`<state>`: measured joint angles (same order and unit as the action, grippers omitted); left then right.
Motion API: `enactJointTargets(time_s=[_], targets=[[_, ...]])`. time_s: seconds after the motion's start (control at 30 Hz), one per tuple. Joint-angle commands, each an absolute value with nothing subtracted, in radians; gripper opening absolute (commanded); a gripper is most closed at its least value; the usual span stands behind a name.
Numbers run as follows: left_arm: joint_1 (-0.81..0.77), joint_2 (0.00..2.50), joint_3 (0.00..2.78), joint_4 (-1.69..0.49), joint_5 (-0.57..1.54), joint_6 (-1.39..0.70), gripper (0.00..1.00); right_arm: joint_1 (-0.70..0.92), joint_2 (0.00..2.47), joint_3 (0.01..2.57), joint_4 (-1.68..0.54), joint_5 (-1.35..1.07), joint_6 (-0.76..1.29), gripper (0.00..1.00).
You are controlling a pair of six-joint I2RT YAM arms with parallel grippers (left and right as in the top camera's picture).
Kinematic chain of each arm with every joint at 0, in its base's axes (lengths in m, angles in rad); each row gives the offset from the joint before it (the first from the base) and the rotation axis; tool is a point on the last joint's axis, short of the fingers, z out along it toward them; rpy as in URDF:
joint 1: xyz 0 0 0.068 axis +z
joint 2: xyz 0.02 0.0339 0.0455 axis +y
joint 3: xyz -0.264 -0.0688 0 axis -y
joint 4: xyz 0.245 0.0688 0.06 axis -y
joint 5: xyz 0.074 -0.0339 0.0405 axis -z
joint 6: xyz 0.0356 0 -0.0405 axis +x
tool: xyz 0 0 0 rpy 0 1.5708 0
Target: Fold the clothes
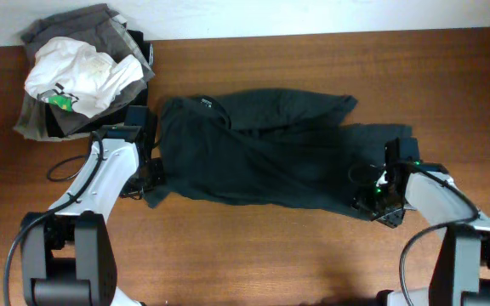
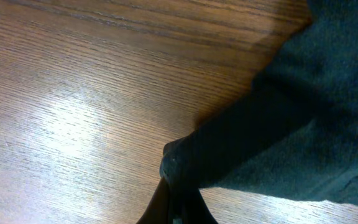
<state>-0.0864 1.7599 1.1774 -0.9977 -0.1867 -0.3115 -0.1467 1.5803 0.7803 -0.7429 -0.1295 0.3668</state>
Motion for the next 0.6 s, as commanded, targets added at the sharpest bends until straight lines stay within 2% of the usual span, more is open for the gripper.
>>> enactJointTargets(time_s=[0.0,0.17,0.3,0.57], targets=[[-0.085,1.767,1.194,-0.996,-0.176,-0.325,0.01,-0.153,1.638,0.773,-0.731,-0.120,0.374,0.57],[-0.085,1.767,1.194,-0.995,-0.176,-0.325,0.01,-0.153,1.649,0.773,-0.735,-0.120,0.374,0.55],[-0.085,1.767,1.194,-0.995,-0.177,-0.325,0.01,-0.153,1.649,0.773,-0.744,-0.120,0.374,0.40],[-0.085,1.767,1.194,-0.996,-0.179,-0.325,0.01,-0.151,1.649,0.772,-0.807,-0.121,0.374,0.39]])
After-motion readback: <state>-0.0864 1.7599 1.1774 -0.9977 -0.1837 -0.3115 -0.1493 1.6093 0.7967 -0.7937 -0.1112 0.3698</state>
